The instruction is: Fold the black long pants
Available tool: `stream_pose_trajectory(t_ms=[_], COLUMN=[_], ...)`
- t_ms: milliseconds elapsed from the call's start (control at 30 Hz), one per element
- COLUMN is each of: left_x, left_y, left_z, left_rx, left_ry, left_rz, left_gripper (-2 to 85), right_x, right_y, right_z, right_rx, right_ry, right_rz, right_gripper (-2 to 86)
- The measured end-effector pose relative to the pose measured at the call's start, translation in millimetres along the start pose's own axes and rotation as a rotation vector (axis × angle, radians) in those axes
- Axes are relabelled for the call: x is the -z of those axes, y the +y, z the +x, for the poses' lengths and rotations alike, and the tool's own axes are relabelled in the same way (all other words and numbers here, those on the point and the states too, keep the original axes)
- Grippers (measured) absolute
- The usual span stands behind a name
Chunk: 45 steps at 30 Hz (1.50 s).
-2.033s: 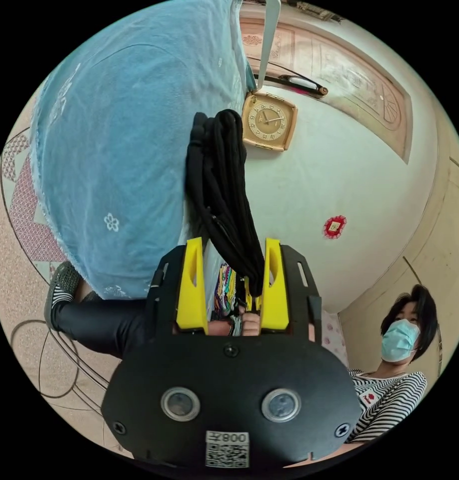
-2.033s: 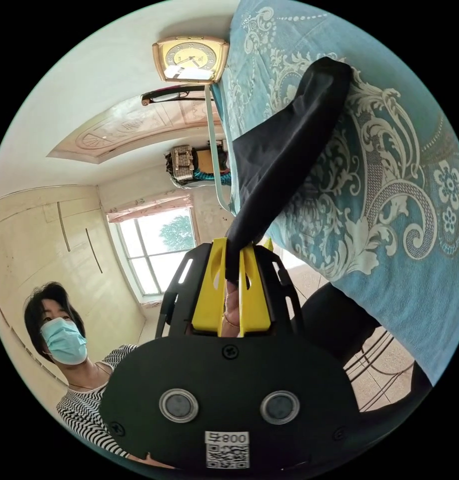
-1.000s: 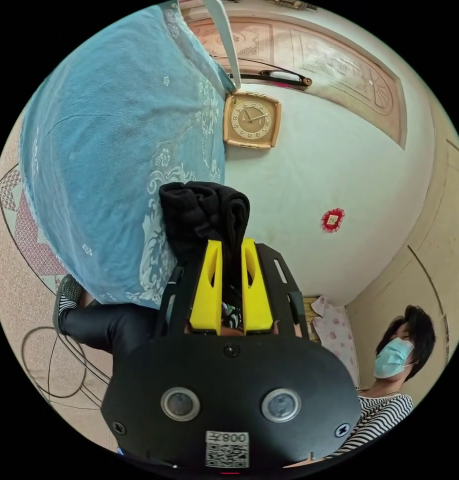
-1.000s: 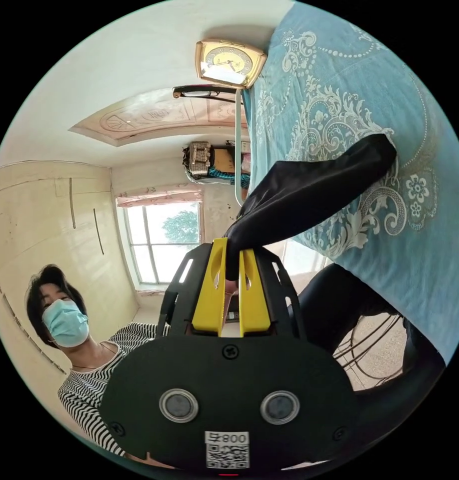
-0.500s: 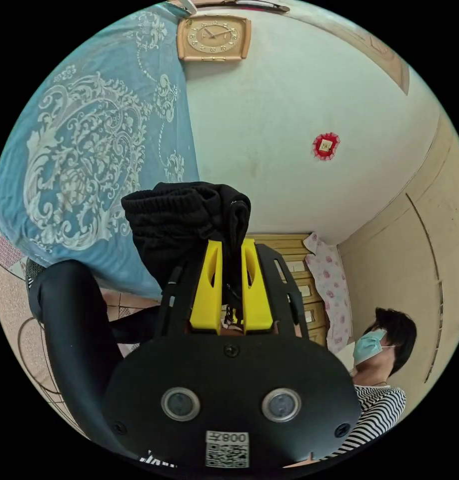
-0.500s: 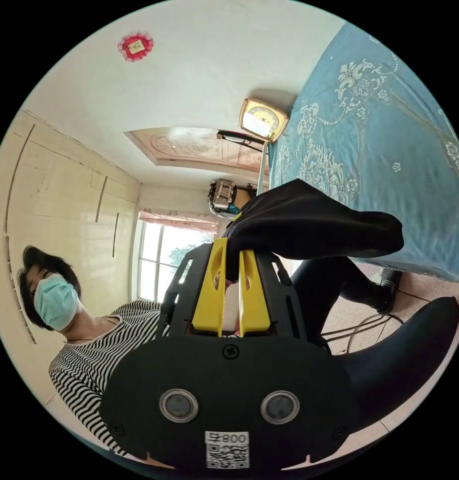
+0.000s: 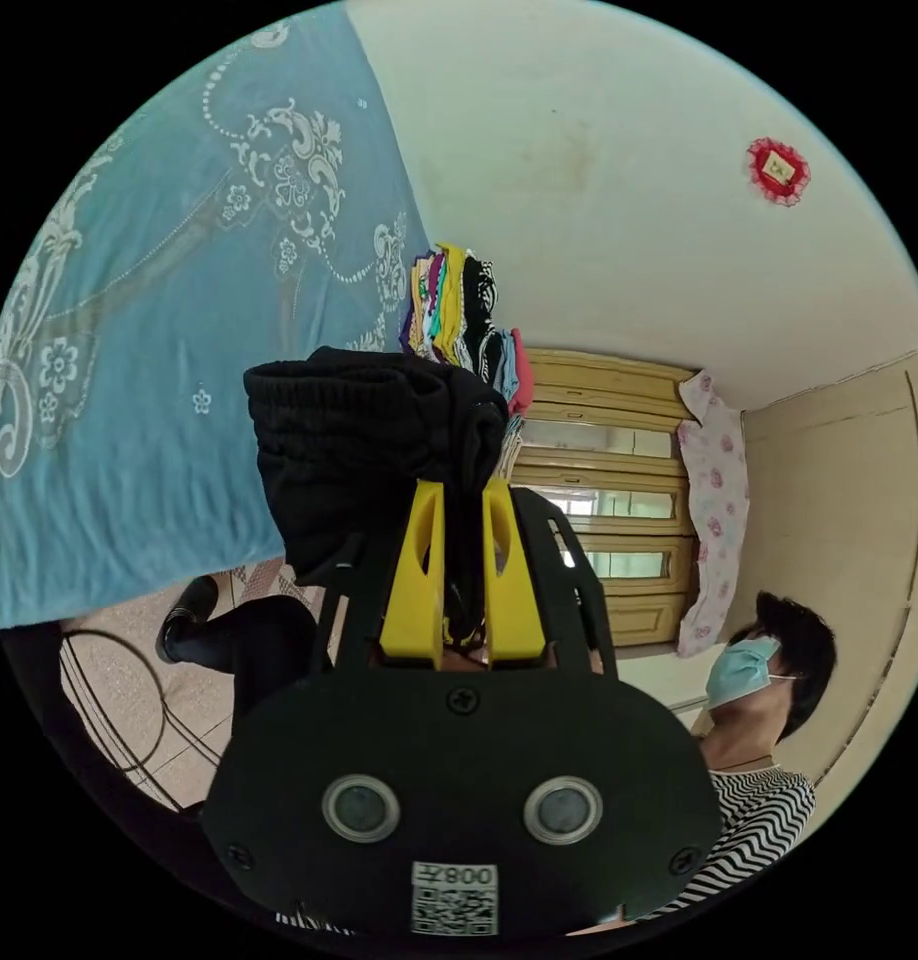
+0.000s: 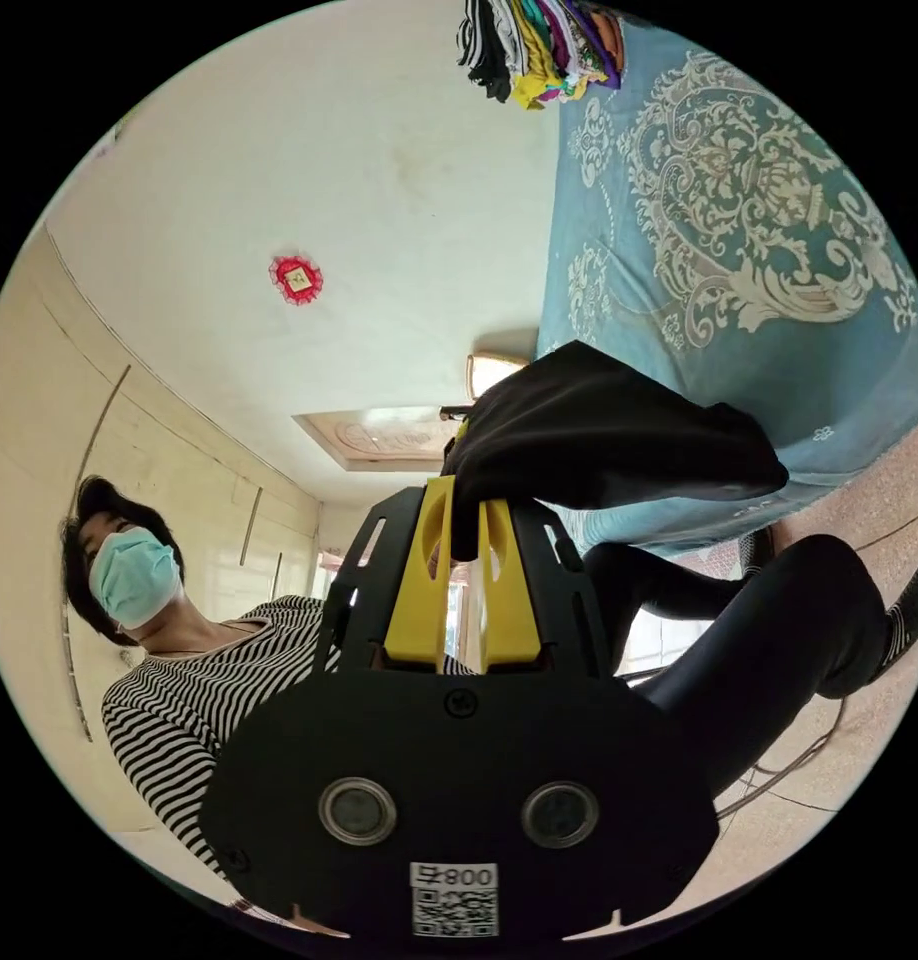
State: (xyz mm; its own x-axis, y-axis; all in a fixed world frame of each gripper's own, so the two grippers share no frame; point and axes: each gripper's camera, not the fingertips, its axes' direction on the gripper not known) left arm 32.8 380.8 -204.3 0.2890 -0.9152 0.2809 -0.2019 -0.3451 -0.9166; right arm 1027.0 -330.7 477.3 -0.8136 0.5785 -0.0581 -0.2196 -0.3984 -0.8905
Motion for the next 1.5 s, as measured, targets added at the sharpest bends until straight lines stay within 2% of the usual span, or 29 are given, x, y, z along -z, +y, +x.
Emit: stream_pose_trajectory(t_ms=[267,500,833,1167,1500], left_x=[-191,-346,-599,-821,-1054], left_y=[-89,-128,-187,-277,-337], left_z=[-49,-46,-81,-157,-259], left_rx=[0.031,-0.027,-0.17,-0.263,-0.33], left_ry=[-0.078,-0.116,0.036,0.16,0.039], left_rz=[-0.146,-0.287,-0.52,-0.708,-0.745], left_gripper=[6.8,6.8,6.9,7.0,7.1], right_x=[29,66,134,150,238], right_y=[53,117,191,209,162], right_z=[-130,-301,-548,-729,-830], right_rx=[-0.063,-0.053,0.134,0.221,0.205], right_ry=[-0.007,-0.024,0.082,0.193,0.232], right_rz=[0.111,0.191,0.373,0.545,0.677], right_gripper=[0.5,0.4,0.3,0.4,0.5])
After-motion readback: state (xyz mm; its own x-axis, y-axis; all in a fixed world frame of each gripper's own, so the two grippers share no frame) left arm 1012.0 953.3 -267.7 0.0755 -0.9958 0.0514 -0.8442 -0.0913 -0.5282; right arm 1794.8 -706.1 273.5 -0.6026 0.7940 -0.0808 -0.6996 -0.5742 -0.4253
